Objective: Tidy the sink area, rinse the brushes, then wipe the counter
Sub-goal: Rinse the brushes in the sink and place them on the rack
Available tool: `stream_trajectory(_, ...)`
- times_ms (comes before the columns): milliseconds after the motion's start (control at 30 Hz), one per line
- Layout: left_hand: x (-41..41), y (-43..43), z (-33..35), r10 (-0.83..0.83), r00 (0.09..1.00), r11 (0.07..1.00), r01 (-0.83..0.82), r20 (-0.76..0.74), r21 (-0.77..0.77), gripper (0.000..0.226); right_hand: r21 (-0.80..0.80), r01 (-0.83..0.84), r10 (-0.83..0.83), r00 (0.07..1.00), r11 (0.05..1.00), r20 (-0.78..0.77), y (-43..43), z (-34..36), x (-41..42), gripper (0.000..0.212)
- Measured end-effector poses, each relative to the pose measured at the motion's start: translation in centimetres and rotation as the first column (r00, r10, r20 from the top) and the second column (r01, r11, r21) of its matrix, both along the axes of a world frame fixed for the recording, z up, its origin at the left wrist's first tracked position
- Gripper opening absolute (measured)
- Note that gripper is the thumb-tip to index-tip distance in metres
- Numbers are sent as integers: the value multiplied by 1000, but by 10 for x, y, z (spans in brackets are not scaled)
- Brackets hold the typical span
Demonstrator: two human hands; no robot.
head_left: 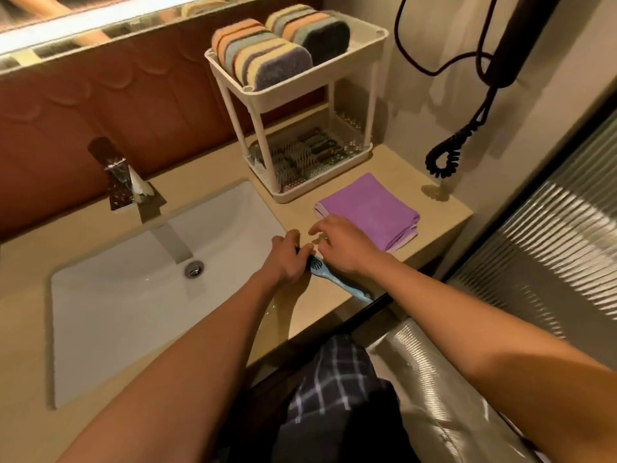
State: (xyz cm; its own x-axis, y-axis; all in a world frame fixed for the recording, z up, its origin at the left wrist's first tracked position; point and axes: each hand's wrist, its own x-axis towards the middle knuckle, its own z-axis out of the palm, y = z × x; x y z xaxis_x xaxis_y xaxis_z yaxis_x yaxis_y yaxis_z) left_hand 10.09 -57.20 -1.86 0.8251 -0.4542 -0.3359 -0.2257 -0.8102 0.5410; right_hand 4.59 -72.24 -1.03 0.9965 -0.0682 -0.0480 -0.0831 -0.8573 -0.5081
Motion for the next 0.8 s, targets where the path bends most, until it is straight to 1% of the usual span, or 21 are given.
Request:
stream_trajectory(67,3,-1,-2,63,998,997,-63,-5,-48,45,-2,10,-10,1000,1000,2,4,-4,-11,32)
stream_trajectory(167,2,-3,-3,166,983,977,-174,-73,-121,38,-8,26,-26,1000,1000,13,9,-7,-21,32)
stream_trajectory(333,6,1,-2,319,945,914,-326,-68,-240,25,46,54,-53,999,997,-10,17,-7,-24,43)
stream_trajectory(433,12,7,1,346,936,895,-351,-67,-275,28,73,78,-77,997,994,-21,23,-9,-23,57)
stream_trajectory(500,16,9,5,373,926,874,-371,-58,-312,29,82,74,-73,997,994,-24,24,-12,-24,61)
stream_trajectory(633,22,15,7,394,919,855,-375,-22,-359,28,88,41,-43,999,995,14,25,-14,-25,59)
stream_trajectory(733,27,17,9,415,910,843,-382,7,-379,28,130,17,-24,998,991,51,30,-15,-24,54)
stream_trajectory(800,32,15,13,398,917,851,-357,30,-385,28,158,27,-39,996,987,75,30,-14,-22,52)
